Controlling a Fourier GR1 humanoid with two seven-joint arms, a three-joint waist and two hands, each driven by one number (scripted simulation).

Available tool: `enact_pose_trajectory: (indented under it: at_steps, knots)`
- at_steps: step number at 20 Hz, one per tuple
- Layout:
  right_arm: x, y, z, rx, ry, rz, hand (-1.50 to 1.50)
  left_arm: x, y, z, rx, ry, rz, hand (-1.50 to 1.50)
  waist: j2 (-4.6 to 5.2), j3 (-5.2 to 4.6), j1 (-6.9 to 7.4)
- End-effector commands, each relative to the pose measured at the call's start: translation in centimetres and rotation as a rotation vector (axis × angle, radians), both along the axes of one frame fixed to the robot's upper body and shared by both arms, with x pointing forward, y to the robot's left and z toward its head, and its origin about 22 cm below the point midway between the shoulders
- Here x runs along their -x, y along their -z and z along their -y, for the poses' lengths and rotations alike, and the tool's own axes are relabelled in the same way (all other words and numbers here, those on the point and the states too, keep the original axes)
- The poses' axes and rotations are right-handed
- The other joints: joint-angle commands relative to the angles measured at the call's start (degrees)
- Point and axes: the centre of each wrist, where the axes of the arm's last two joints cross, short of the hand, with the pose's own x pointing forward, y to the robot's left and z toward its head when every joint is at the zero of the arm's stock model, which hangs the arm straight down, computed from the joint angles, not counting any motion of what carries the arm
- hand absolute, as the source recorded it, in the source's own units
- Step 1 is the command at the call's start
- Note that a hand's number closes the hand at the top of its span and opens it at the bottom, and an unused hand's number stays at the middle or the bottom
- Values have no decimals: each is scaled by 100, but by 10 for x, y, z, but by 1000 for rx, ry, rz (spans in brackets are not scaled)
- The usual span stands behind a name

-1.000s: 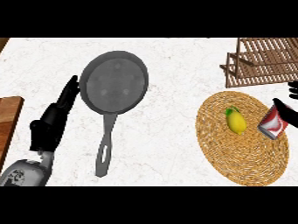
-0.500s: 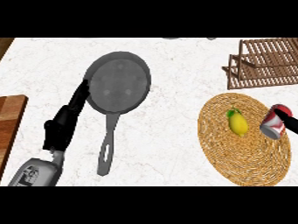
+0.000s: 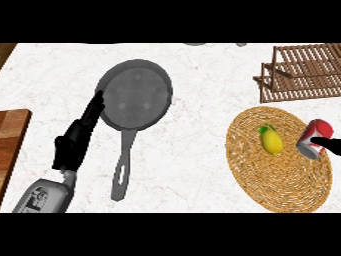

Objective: Pick the lemon from the placemat and place it in the tiered shelf

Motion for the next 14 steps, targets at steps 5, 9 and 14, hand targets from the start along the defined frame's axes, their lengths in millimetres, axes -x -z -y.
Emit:
enact_pose_trajectory:
  at_steps: [5,9,14]
  knots:
    - [1,-54,-30,261,-108,-334,-150,0,1,0,-3,-1,2,0,-7,-12,12]
    - [-9,-86,-54,432,-130,-460,-150,-6,-2,-6,4,15,0,0,9,-12,97]
    - [-1,-80,-101,507,-118,-569,-150,-11,-13,1,16,2,8,0,4,2,72]
